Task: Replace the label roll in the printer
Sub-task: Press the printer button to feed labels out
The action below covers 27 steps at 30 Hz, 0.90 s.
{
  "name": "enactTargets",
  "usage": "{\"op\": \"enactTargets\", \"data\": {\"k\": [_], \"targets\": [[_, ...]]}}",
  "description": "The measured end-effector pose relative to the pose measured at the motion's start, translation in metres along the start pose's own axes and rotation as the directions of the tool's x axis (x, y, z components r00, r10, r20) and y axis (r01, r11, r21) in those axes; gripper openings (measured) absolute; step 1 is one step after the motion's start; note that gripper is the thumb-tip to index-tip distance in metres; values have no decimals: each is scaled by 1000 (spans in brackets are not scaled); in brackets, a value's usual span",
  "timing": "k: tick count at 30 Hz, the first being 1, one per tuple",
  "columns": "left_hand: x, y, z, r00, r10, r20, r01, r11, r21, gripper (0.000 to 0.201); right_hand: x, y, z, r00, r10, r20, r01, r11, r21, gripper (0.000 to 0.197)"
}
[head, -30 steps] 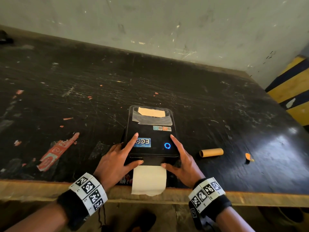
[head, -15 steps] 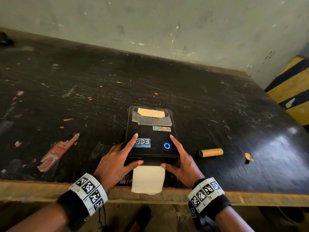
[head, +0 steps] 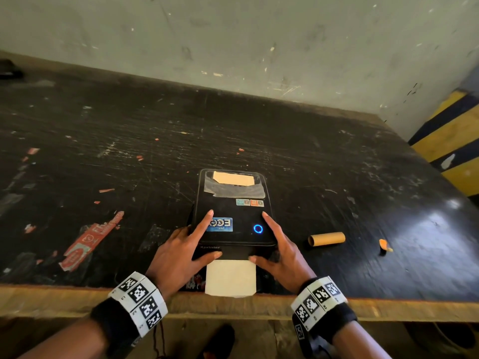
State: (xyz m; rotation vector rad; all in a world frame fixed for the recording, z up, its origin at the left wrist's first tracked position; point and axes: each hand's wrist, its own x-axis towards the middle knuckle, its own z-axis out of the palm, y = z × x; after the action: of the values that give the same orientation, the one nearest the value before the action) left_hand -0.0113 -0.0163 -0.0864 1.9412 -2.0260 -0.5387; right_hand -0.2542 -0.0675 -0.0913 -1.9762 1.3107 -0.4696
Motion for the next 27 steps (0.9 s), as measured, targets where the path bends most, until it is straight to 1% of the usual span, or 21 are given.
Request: {"op": "enactTargets", "data": {"k": [6, 12, 27], "targets": [[-2, -1, 0, 1000, 22, -14, -22, 1000, -8, 83, 0, 0, 0, 1000, -1, -3, 1, 1000, 6, 99], [-2, 0, 0, 1000, 17, -21, -17, 1000, -2, 85, 0, -1, 0, 1000, 0, -7, 0, 1000, 18, 99], [-2, -1, 0, 998, 44, -45, -44, 999, 2, 85, -1, -1, -1, 1000, -10, 8, 10, 1000, -7, 100]]}}
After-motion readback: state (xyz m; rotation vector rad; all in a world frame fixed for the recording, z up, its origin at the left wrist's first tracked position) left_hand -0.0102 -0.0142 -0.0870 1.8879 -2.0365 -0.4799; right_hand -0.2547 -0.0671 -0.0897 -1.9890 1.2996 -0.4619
